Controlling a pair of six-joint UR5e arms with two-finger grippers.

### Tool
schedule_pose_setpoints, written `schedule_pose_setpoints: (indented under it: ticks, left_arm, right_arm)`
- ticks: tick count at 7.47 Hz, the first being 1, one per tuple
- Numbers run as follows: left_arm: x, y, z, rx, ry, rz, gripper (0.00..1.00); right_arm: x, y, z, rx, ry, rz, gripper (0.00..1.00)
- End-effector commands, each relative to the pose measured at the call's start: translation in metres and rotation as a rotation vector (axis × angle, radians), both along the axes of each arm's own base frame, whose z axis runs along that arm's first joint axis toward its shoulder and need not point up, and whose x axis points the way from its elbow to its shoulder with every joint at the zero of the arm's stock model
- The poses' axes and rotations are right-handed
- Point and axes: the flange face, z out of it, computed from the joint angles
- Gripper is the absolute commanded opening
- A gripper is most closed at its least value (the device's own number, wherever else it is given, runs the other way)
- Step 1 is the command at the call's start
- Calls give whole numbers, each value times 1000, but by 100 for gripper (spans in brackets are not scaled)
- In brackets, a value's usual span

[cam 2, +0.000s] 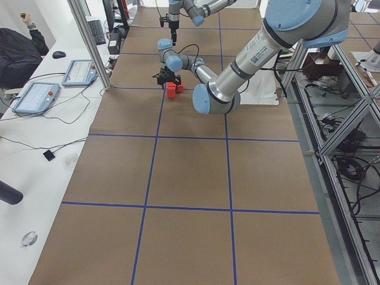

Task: Form red blocks into L shape at center

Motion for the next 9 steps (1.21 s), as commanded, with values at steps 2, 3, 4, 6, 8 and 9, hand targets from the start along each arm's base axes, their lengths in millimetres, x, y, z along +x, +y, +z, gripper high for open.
schedule_pose_setpoints:
  ticks: [2,3,4,6,8,9]
  left_arm:
    - [-36,-1,-23,56,-69,95,100]
    - [-52,-1,-36,139,-60,155,100]
    - [-70,-3,-35,244,-54,231,100]
    - [-136,-12,11,451,-71,384,100]
    - [-233,-4,82,716,-114,613,100]
    - [-289,5,126,823,-153,735,100]
  right_arm:
    - [-3,-2,-7,11,-5,2,99]
    - [3,-6,-8,21,6,28,99]
    - [5,-11,-9,55,39,53,99]
    - [20,-12,11,52,91,97,99]
    - [95,-25,44,-33,79,177,99]
    - [137,-33,58,-62,36,168,99]
